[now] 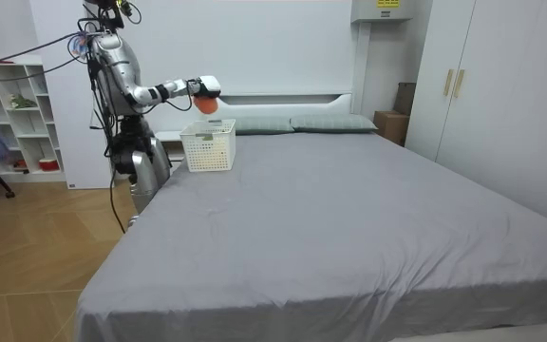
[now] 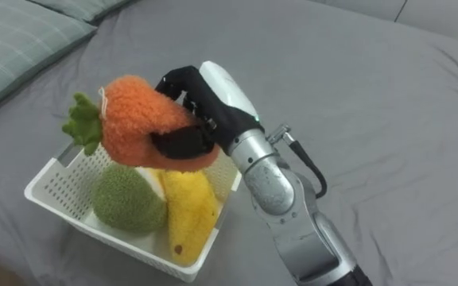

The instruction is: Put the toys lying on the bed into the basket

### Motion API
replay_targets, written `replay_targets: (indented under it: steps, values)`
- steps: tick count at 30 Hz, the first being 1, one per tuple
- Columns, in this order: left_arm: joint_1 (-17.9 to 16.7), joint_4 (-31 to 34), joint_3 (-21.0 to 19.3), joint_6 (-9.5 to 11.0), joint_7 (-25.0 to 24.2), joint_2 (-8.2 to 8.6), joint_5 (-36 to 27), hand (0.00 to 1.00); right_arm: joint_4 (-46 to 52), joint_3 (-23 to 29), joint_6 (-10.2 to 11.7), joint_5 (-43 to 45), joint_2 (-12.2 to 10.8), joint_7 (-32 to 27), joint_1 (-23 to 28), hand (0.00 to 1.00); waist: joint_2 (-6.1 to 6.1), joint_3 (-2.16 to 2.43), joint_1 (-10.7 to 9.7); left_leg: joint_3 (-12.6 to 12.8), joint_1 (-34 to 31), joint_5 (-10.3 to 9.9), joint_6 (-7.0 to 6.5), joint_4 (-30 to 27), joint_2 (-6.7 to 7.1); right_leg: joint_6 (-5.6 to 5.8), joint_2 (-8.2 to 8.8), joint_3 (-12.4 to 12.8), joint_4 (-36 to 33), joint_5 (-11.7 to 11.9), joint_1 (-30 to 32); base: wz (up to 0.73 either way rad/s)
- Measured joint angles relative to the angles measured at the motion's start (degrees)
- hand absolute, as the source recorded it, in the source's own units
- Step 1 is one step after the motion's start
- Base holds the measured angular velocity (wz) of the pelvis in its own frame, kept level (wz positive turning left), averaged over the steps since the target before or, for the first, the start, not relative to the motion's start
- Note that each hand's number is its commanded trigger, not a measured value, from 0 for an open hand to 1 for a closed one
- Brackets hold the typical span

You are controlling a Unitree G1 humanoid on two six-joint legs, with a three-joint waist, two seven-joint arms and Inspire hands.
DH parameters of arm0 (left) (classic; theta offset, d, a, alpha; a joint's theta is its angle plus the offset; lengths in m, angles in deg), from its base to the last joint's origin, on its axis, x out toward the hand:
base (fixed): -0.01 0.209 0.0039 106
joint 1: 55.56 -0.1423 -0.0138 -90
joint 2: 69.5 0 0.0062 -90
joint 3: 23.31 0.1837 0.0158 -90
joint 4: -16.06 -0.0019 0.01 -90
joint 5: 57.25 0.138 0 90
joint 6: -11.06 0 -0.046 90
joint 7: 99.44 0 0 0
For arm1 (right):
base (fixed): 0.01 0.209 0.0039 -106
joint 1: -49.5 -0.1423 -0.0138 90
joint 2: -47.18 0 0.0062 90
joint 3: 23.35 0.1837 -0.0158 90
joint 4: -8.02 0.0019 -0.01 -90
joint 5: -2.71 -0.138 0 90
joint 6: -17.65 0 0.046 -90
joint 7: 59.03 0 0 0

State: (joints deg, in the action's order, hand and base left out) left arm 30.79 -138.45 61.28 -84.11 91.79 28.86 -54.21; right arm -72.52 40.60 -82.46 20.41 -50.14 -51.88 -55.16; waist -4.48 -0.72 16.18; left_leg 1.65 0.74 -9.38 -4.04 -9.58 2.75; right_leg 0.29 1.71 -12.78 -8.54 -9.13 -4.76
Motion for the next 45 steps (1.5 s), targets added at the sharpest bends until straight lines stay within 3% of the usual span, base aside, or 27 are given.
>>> replay_targets:
  steps: [2,3,4,7,8,15,26,32,45]
  values:
    - [0.1,0.4,0.0,0.0,0.4,0.02,0.0,0.0,-0.1,-0.2,0.0,-0.4,-0.1,0.0,0.0,1.0,-0.71,-0.18,0.5,-0.5,-0.2,0.0,0.02,-0.1,0.03,-0.02,-0.04,-0.1,0.1,0.0,0.1,0.11]
    - [0.1,0.4,0.0,-0.1,0.6,0.02,0.0,0.0,-0.3,-0.4,0.0,-0.5,-0.1,0.0,0.0,0.81,-1.0,-0.3,1.1,-0.5,-0.3,0.0,0.02,-0.1,0.04,-0.02,-0.05,-0.2,0.1,0.0,0.1,0.05]
    - [0.1,0.4,0.0,-0.2,0.6,0.04,0.0,0.0,-0.6,-0.4,0.0,-0.6,-0.1,0.0,0.0,0.74,-1.08,-0.3,1.2,-0.5,-0.4,0.0,0.02,-0.1,0.06,-0.02,-0.04,-0.3,0.1,0.0,0.1,0.0]
    - [0.1,0.5,0.1,-0.5,0.7,0.02,0.0,0.0,-3.8,-0.8,0.1,-0.5,-0.3,-0.1,-0.1,0.15,-1.13,-0.27,1.3,-0.9,-0.6,0.0,-0.05,-0.2,0.2,0.03,0.09,-0.6,0.0,0.1,0.1,0.05]
    - [0.2,0.7,0.2,-0.7,0.8,0.02,0.0,0.0,-5.1,-0.8,-0.1,-0.4,-0.2,0.1,-0.1,0.0,-1.19,-0.23,1.3,-1.0,-0.9,0.1,-0.09,-0.2,0.26,0.04,0.16,-1.0,0.0,0.1,0.4,0.07]
    - [0.5,1.0,1.3,-0.7,1.1,-0.12,-0.1,0.0,-10.3,-0.8,-0.4,-1.5,0.0,0.0,-0.1,0.0,-1.39,-0.09,1.0,-1.7,-1.6,0.3,-0.08,-0.3,0.37,0.04,0.21,-1.5,0.0,0.1,0.9,0.05]
    - [0.7,1.1,1.3,-1.2,1.1,-0.08,-0.1,0.0,-10.7,-0.8,-0.6,-2.1,0.0,-0.7,0.1,0.0,-1.16,-0.12,0.9,-1.8,-2.0,0.3,-0.09,-0.9,0.42,0.04,0.27,-1.5,-0.1,0.1,0.9,0.0]
    - [0.7,1.1,1.3,-1.2,1.1,0.02,-0.1,0.0,-10.7,-0.8,-0.6,-2.1,0.1,-0.8,0.1,0.0,-0.66,0.32,0.9,-1.8,-2.0,0.3,-0.1,-0.9,0.43,0.04,0.28,-1.5,-0.1,0.1,0.9,0.0]
    - [0.7,1.3,1.2,-1.2,1.1,0.03,-0.1,0.0,-10.8,-0.7,-0.5,-7.7,1.3,-2.4,0.1,0.0,-0.42,0.21,0.7,-1.8,-2.0,0.4,-0.1,-0.9,0.44,0.04,0.27,-1.4,-0.1,0.1,0.9,0.0]
